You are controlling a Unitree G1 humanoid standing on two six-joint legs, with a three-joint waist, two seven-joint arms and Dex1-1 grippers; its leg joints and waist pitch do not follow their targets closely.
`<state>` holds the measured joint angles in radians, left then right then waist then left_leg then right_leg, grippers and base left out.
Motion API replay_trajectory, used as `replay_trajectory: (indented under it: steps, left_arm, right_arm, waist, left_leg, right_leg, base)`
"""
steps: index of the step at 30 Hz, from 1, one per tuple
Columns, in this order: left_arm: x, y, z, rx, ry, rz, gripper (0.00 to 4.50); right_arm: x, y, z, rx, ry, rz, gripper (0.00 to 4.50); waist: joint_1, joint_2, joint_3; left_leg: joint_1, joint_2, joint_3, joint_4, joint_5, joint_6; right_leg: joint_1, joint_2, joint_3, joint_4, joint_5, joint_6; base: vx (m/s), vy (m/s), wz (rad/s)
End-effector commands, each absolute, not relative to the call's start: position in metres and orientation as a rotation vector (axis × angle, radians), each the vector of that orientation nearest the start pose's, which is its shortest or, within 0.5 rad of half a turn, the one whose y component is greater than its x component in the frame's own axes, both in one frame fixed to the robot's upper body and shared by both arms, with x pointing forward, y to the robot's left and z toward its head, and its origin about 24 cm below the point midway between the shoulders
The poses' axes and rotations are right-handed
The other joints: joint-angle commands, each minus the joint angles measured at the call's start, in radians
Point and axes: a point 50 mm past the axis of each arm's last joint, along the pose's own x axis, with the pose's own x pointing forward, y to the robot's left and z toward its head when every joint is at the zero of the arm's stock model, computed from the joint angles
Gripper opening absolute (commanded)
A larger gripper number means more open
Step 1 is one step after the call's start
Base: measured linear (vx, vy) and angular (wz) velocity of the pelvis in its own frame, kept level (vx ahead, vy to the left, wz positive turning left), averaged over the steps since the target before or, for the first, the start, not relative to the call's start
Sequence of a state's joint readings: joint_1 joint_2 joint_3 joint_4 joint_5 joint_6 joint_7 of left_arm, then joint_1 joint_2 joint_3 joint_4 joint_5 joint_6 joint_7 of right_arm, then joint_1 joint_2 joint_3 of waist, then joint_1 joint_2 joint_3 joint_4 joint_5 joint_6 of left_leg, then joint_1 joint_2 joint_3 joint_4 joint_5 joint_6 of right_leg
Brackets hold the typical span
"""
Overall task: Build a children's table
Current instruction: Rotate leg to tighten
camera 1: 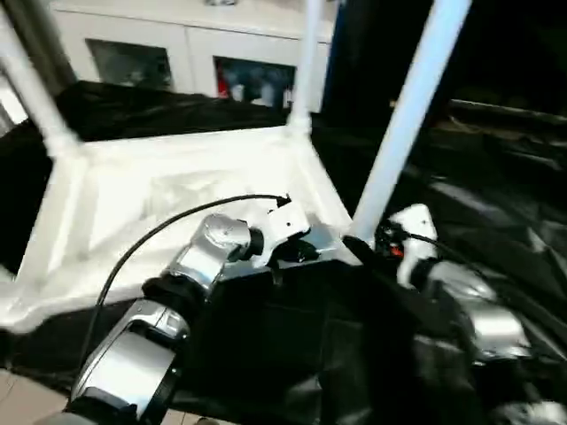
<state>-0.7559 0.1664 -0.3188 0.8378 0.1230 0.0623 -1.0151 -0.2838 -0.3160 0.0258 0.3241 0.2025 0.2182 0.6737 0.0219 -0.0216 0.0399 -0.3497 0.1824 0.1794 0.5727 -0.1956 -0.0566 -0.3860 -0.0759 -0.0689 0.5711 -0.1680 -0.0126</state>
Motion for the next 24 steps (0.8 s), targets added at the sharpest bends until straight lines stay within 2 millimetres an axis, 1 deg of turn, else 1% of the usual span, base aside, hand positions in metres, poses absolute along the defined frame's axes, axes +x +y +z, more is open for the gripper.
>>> replay_trajectory:
  steps: [1, 2, 3, 4, 5, 6, 8, 10, 13, 14, 17, 18, 19, 24]
  left_arm:
    - [0.338, 0.076, 0.043, 0.462, 0.485, -1.242, 0.56]
    - [0.339, 0.076, 0.042, 0.464, 0.487, -1.237, 0.76]
    - [0.340, 0.076, 0.041, 0.469, 0.499, -1.216, 0.76]
    - [0.341, 0.076, 0.041, 0.467, 0.504, -1.212, 0.91]
    - [0.341, 0.076, 0.041, 0.466, 0.506, -1.211, 0.91]
    - [0.341, 0.077, 0.040, 0.482, 0.521, -1.204, 0.91]
    - [0.341, 0.078, 0.039, 0.485, 0.528, -1.210, 0.91]
    - [0.341, 0.079, 0.040, 0.486, 0.535, -1.215, 0.91]
    - [0.343, 0.083, 0.041, 0.487, 0.559, -1.206, 0.91]
    - [0.343, 0.085, 0.041, 0.484, 0.569, -1.198, 0.65]
    - [0.344, 0.089, 0.041, 0.478, 0.587, -1.193, 0.46]
    - [0.343, 0.091, 0.040, 0.476, 0.597, -1.195, 0.46]
    - [0.343, 0.094, 0.040, 0.472, 0.604, -1.199, 0.23]
    - [0.340, 0.098, 0.042, 0.462, 0.596, -1.227, 0.04]
  right_arm:
    - [0.289, -0.173, 0.035, -0.007, 0.298, 0.731, 3.08]
    - [0.289, -0.174, 0.036, -0.007, 0.298, 0.732, 3.08]
    - [0.288, -0.176, 0.038, -0.004, 0.295, 0.739, 3.08]
    - [0.288, -0.177, 0.038, -0.003, 0.295, 0.742, 3.08]
    - [0.288, -0.177, 0.039, -0.002, 0.295, 0.744, 3.08]
    - [0.285, -0.175, 0.039, 0.004, 0.292, 0.763, 3.08]
    - [0.284, -0.173, 0.039, 0.006, 0.291, 0.782, 3.08]
    - [0.282, -0.171, 0.039, 0.007, 0.291, 0.796, 3.08]
    - [0.280, -0.168, 0.038, 0.008, 0.294, 0.820, 3.08]
    - [0.280, -0.168, 0.038, 0.009, 0.295, 0.824, 3.08]
    - [0.280, -0.168, 0.039, 0.007, 0.295, 0.827, 3.08]
    - [0.279, -0.167, 0.039, 0.002, 0.296, 0.831, 3.08]
    - [0.279, -0.167, 0.038, -0.009, 0.300, 0.839, 3.08]
    - [0.280, -0.167, 0.036, -0.038, 0.311, 0.854, 3.08]
  waist:
    - [0.005, 0.013, -0.051]
    - [0.005, 0.007, -0.051]
    - [0.009, 0.001, -0.053]
    - [0.009, 0.002, -0.053]
    - [0.009, 0.002, -0.053]
    - [0.011, 0.006, -0.052]
    - [0.011, 0.005, -0.048]
    - [0.011, 0.005, -0.046]
    - [0.011, 0.002, -0.045]
    - [0.011, 0.003, -0.045]
    - [0.010, 0.002, -0.046]
    - [0.009, 0.002, -0.046]
    - [0.008, 0.001, -0.046]
    - [0.001, 0.001, -0.045]
  left_leg:
    - [-0.002, 0.053, -0.016, -0.066, -0.208, 0.072]
    - [-0.001, 0.054, -0.013, -0.066, -0.207, 0.074]
    - [-0.002, 0.052, -0.013, -0.062, -0.180, 0.082]
    - [-0.001, 0.052, -0.012, -0.062, -0.178, 0.085]
    - [-0.001, 0.052, -0.012, -0.062, -0.178, 0.085]
    - [-0.001, 0.052, -0.012, -0.062, -0.182, 0.086]
    - [0.000, 0.050, -0.013, -0.065, -0.223, 0.077]
    - [0.001, 0.050, -0.014, -0.066, -0.249, 0.064]
    - [0.000, 0.049, -0.016, -0.068, -0.259, 0.057]
    - [0.000, 0.050, -0.016, -0.068, -0.257, 0.057]
    - [-0.004, 0.050, -0.017, -0.069, -0.241, 0.058]
    - [-0.004, 0.050, -0.017, -0.069, -0.241, 0.058]
    - [-0.005, 0.050, -0.018, -0.069, -0.240, 0.059]
    - [-0.007, 0.048, -0.018, -0.068, -0.246, 0.062]
  right_leg:
    - [0.041, -0.077, 0.049, -0.063, -0.232, -0.236]
    - [0.039, -0.074, 0.049, -0.066, -0.221, -0.235]
    - [0.044, -0.075, 0.049, -0.058, -0.177, -0.247]
    - [0.043, -0.075, 0.049, -0.059, -0.175, -0.249]
    - [0.043, -0.075, 0.049, -0.059, -0.175, -0.249]
    - [0.044, -0.074, 0.048, -0.060, -0.181, -0.253]
    - [0.042, -0.075, 0.046, -0.069, -0.266, -0.233]
    - [0.039, -0.076, 0.047, -0.076, -0.333, -0.214]
    - [0.037, -0.076, 0.047, -0.080, -0.378, -0.191]
    - [0.037, -0.076, 0.047, -0.080, -0.379, -0.188]
    - [0.039, -0.076, 0.047, -0.078, -0.359, -0.191]
    - [0.039, -0.076, 0.046, -0.077, -0.358, -0.193]
    - [0.039, -0.076, 0.046, -0.076, -0.355, -0.195]
    - [0.039, -0.076, 0.045, -0.078, -0.370, -0.194]
  base:
    - [0.000, 0.000, 0.00]
    - [0.000, 0.000, 0.00]
    - [0.000, 0.000, 0.00]
    - [0.000, 0.000, 0.00]
    - [0.000, 0.000, 0.00]
    - [0.000, 0.000, 0.00]
    - [0.000, 0.000, 0.00]
    - [0.000, 0.000, 0.00]
    - [0.000, 0.000, 0.00]
    - [0.000, 0.000, 0.00]
    - [0.000, 0.000, 0.00]
    - [0.000, 0.000, 0.00]
    - [0.000, 0.000, 0.00]
    - [0.000, 0.000, 0.00]
